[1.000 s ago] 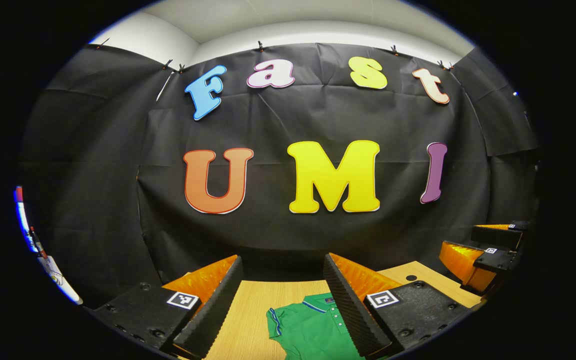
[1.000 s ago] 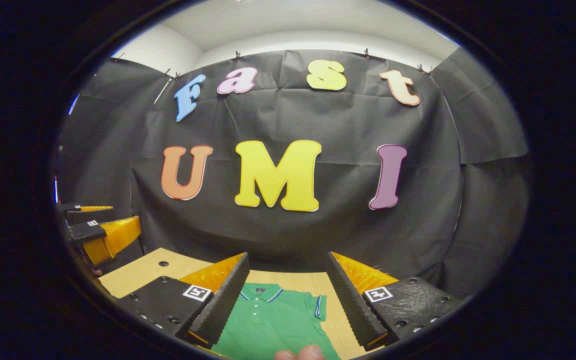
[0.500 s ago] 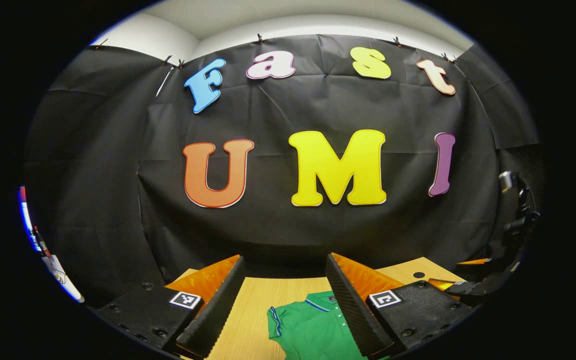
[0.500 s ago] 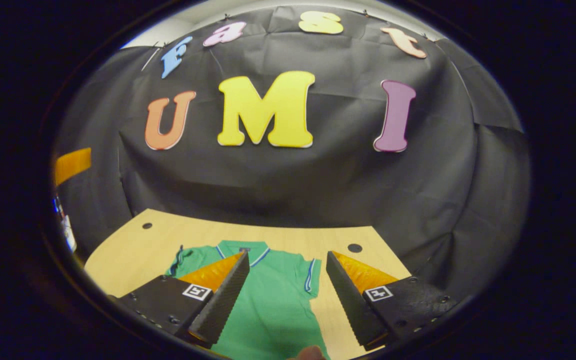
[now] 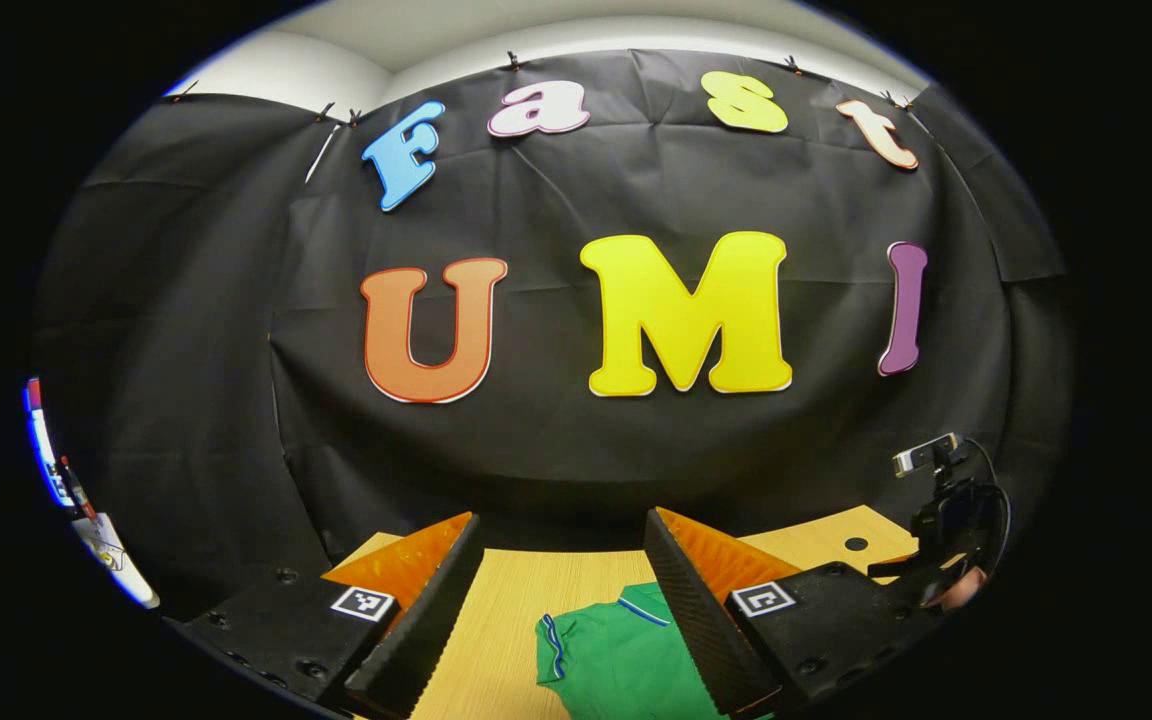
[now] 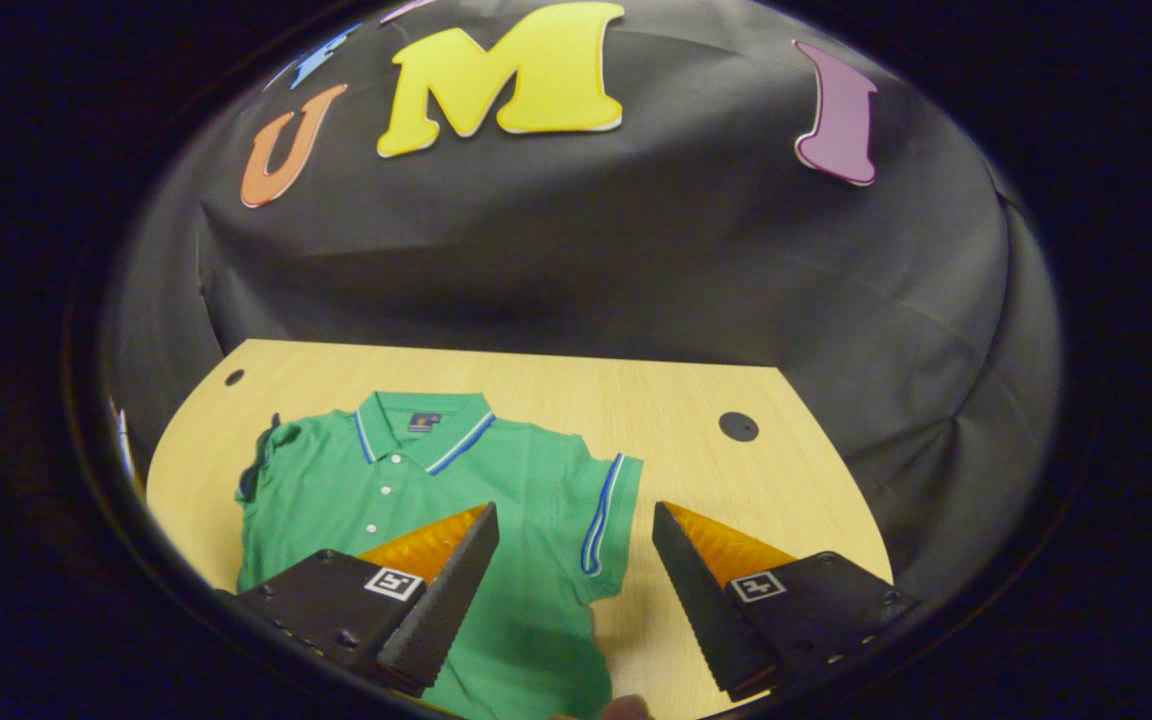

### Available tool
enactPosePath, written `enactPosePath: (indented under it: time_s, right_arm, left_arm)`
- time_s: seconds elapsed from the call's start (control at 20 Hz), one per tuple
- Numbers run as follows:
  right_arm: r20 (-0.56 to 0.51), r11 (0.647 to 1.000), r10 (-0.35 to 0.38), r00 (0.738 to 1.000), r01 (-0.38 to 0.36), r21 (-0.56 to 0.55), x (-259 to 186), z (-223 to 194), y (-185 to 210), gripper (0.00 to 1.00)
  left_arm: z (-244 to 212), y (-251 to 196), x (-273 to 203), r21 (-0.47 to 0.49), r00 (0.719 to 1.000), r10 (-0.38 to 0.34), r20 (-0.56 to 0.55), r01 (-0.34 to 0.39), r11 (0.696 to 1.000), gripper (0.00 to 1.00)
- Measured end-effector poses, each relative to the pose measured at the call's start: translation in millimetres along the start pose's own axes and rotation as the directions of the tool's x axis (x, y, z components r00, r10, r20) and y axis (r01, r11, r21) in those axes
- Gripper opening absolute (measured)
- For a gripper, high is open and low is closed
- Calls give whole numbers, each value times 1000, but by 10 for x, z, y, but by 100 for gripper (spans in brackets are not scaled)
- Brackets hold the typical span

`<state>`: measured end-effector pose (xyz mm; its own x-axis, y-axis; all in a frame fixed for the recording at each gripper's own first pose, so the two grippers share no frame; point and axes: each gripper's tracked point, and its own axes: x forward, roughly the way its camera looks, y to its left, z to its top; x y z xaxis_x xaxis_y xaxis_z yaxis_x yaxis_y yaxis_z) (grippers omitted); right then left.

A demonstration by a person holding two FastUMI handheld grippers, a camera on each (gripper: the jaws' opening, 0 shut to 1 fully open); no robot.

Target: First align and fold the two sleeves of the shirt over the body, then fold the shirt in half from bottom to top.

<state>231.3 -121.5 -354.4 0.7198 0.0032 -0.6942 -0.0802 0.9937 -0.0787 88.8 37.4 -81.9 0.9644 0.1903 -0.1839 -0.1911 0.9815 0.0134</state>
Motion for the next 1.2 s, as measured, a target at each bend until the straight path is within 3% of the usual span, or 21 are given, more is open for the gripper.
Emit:
enactPosePath:
  time_s: [0.4, 0.55, 0.7, 0.75, 0.9, 0.95, 1.1, 1.15, 1.2]
  right_arm:
    - [-125, 999, -19, 992, 25, 47, 760, -213, -194, 95]
    - [-164, 997, -1, 986, 13, 75, 869, -296, -168, 73]
    - [-190, 995, 5, 982, 14, 96, 942, -382, -182, 67]
    - [-192, 993, 1, 981, 22, 117, 947, -383, -211, 56]
    - [-177, 990, 29, 984, -3, 142, 941, -390, -242, 54]
    - [-177, 990, 37, 984, -11, 144, 930, -386, -252, 29]
    - [-146, 990, 67, 987, -47, 136, 957, -355, -275, 30]
    - [-161, 986, 76, 984, -50, 161, 936, -361, -262, 7]
    - [-152, 983, 81, 985, -55, 174, 952, -357, -275, 6]
  left_arm:
    - [-210, 65, 288, 33, 998, 34, -46, -33, 999, 100]
    - [-280, 118, 357, 46, 997, 47, -63, -44, 998, 100]
    - [-325, 157, 407, 62, 996, 54, -77, -49, 997, 100]
    - [-328, 162, 421, 65, 996, 51, -77, -46, 997, 100]
    - [-297, 149, 426, 70, 997, 42, -68, -38, 997, 100]
    - [-300, 126, 435, 68, 997, 40, -67, -35, 997, 100]
    - [-295, 82, 418, 55, 997, 27, -69, -23, 998, 100]
    - [-312, 70, 422, 53, 997, 23, -72, -19, 998, 100]
    - [-321, 66, 417, 53, 997, 21, -74, -17, 998, 100]
